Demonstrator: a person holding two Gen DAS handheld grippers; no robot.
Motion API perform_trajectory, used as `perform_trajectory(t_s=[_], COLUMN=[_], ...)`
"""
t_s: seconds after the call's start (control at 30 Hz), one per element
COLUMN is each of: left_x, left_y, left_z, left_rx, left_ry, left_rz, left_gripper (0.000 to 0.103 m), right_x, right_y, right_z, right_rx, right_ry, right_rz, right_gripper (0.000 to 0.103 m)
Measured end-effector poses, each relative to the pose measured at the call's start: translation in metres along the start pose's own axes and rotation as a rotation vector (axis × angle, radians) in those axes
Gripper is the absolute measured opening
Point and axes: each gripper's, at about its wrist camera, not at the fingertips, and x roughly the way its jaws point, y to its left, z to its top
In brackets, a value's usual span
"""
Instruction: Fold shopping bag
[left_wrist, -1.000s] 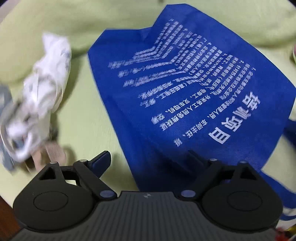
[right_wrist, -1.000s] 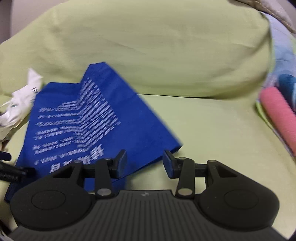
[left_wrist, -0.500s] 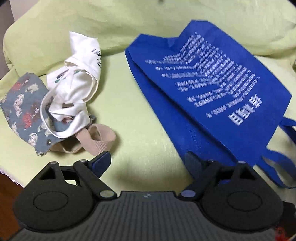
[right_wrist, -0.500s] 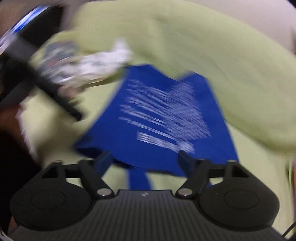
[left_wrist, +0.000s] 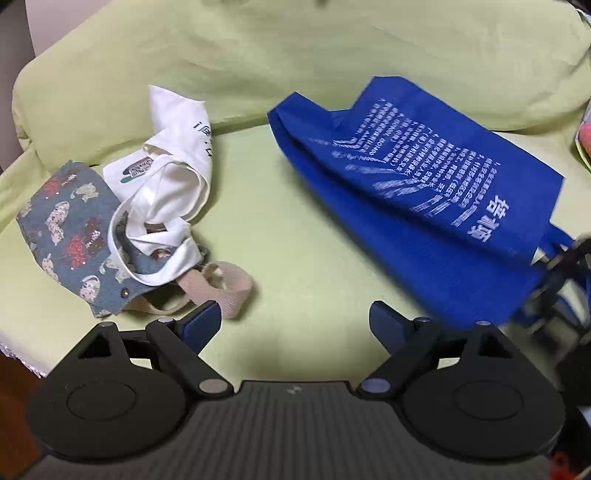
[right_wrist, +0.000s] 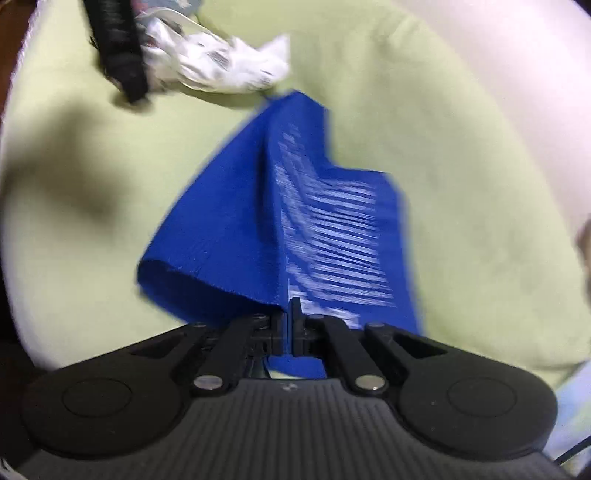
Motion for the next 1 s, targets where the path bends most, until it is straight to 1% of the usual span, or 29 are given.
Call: perform_trajectory(t_s=[0.07, 0.13, 0.23, 0.33, 0.43, 0.47, 0.5, 0.57, 0.6, 0.67, 0.73, 0.77, 0.8, 0.83, 0.9, 0.93, 0.97, 1.0], left_x=[-0.002, -0.007, -0.020, -0.038, -0.052, -0.053, -0.052, -0.047, -0.043, -0.031, -0.013, -0.004, 0.007, 0.018, 0.044, 0.055, 0.065, 0.072], left_y=[-0.008, -0.019, -0.038, -0.056, -0.071, -0.075, -0.079, -0.086, -0.089, -0.096, -0.096, -0.094, -0.089, -0.082, -0.065, -0.055, -0.046, -0.040], left_z=[0.001, 0.003, 0.009, 0.022, 0.040, 0.046, 0.051, 0.060, 0.064, 0.068, 0.065, 0.062, 0.058, 0.054, 0.044, 0.038, 0.033, 0.028], left_rx=[0.011, 0.027, 0.056, 0.102, 0.168, 0.198, 0.233, 0.307, 0.348, 0.444, 0.543, 0.578, 0.598, 0.609, 0.608, 0.602, 0.592, 0.581], left_ry=[-0.007, -0.021, -0.058, -0.120, -0.193, -0.213, -0.227, -0.246, -0.253, -0.256, -0.244, -0.233, -0.207, -0.168, -0.060, -0.017, 0.021, 0.045], left_rz=[-0.020, -0.050, -0.107, -0.161, -0.189, -0.191, -0.198, -0.223, -0.250, -0.338, -0.426, -0.455, -0.469, -0.474, -0.437, -0.414, -0.396, -0.383], left_gripper=[0.089, 0.089, 0.089, 0.089, 0.089, 0.089, 0.089, 0.088, 0.088, 0.086, 0.081, 0.080, 0.079, 0.079, 0.075, 0.072, 0.072, 0.073], right_x=[-0.012, -0.024, -0.041, -0.052, -0.062, -0.068, -0.074, -0.089, -0.097, -0.102, -0.093, -0.081, -0.072, -0.063, -0.047, -0.044, -0.042, -0.043], right_y=[-0.025, -0.048, -0.077, -0.089, -0.096, -0.102, -0.108, -0.125, -0.134, -0.146, -0.140, -0.136, -0.131, -0.125, -0.116, -0.114, -0.114, -0.114], right_z=[-0.024, -0.055, -0.104, -0.145, -0.169, -0.172, -0.174, -0.165, -0.160, -0.153, -0.143, -0.137, -0.135, -0.135, -0.135, -0.135, -0.134, -0.132], right_rx=[-0.024, -0.092, -0.183, -0.226, -0.156, -0.086, -0.005, 0.259, 0.397, 0.677, 0.868, 0.917, 0.946, 0.969, 1.013, 1.031, 1.037, 1.032], right_ry=[0.009, 0.029, 0.069, 0.176, 0.276, 0.306, 0.335, 0.278, 0.240, 0.123, 0.067, 0.066, 0.084, 0.123, 0.194, 0.198, 0.191, 0.188], right_rz=[-0.045, -0.102, -0.133, -0.136, -0.173, -0.189, -0.207, -0.182, -0.165, -0.021, 0.104, 0.138, 0.149, 0.152, 0.166, 0.184, 0.192, 0.171], right_gripper=[0.000, 0.000, 0.000, 0.000, 0.007, 0.010, 0.010, 0.010, 0.010, 0.010, 0.010, 0.010, 0.015, 0.016, 0.017, 0.019, 0.034, 0.054])
